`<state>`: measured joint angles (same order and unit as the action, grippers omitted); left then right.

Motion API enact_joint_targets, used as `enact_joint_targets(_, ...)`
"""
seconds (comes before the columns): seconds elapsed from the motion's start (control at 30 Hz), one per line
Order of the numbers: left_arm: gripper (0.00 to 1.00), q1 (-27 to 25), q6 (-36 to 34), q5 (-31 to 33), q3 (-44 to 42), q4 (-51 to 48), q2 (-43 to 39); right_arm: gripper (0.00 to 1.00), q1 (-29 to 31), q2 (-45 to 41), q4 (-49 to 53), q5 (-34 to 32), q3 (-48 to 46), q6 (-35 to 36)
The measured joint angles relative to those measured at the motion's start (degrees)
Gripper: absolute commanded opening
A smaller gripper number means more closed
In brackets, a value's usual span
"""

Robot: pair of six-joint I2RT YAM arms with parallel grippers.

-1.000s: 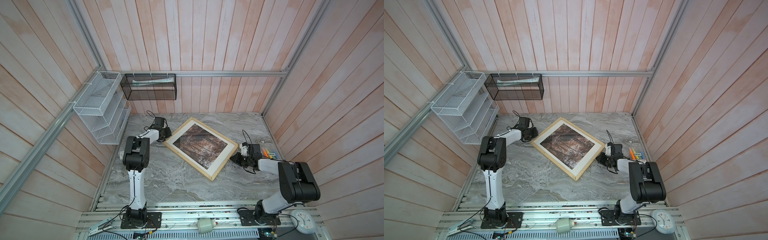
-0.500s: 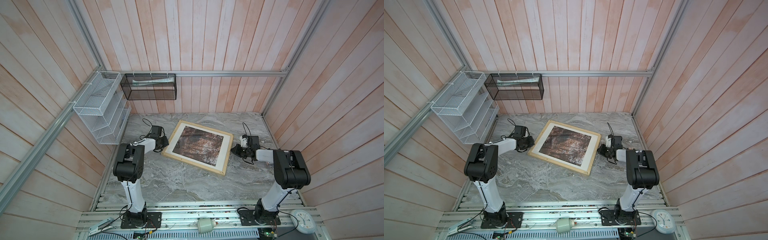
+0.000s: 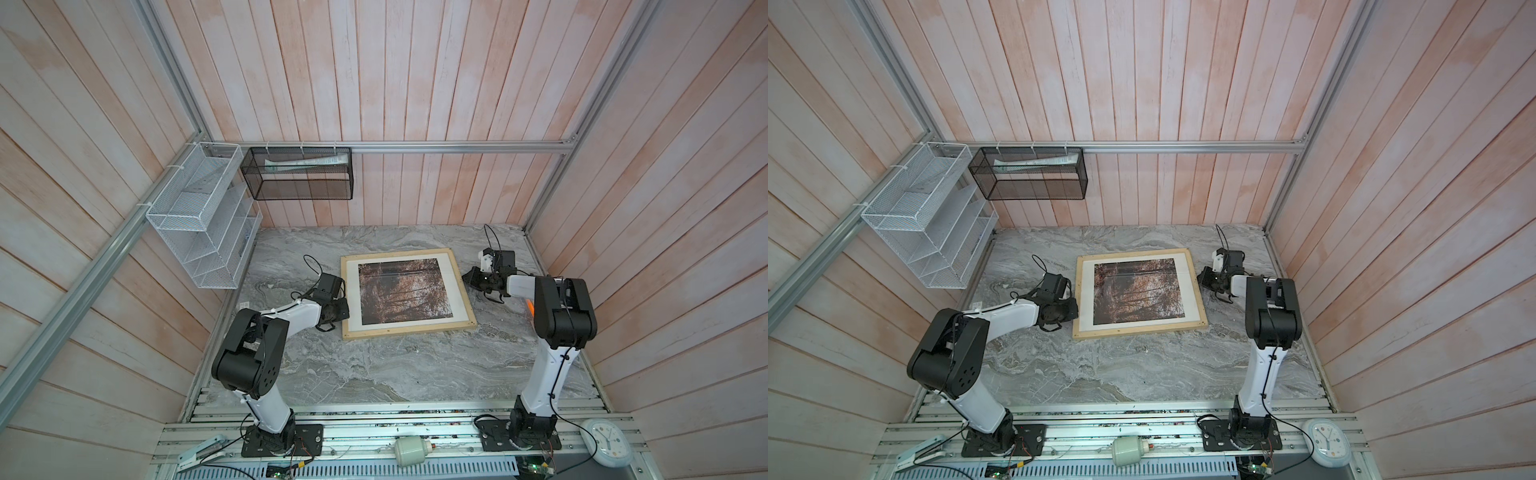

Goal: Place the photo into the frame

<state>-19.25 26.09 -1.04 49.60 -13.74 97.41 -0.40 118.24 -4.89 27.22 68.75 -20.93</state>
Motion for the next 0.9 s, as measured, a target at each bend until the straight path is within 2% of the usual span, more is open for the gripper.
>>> enact_joint_targets(0.33,0.12,-7.54,4.81,-0.81,-5.9,-3.45,-6.64,0.17,1.07,9.92,3.65,4.42,14.95,1.07)
enact_joint_targets(0.53,0.12,-12.66,8.9,-4.5,-8.96,-6.14,-10.64,0.18,3.34,16.24,4.98,6.99,24.57,-0.17)
enact_joint_targets(0.73,0.12,-14.14,11.54,-7.78,-11.43,-8.33,-14.12,0.18,5.99,22.62,10.14,10.95,35.87,-1.36)
enact_joint_targets(0.9,0.12,-14.43,11.65,-7.89,-10.97,-14.53,-16.5,0.2,5.88,23.61,14.67,12.76,40.24,-1.38)
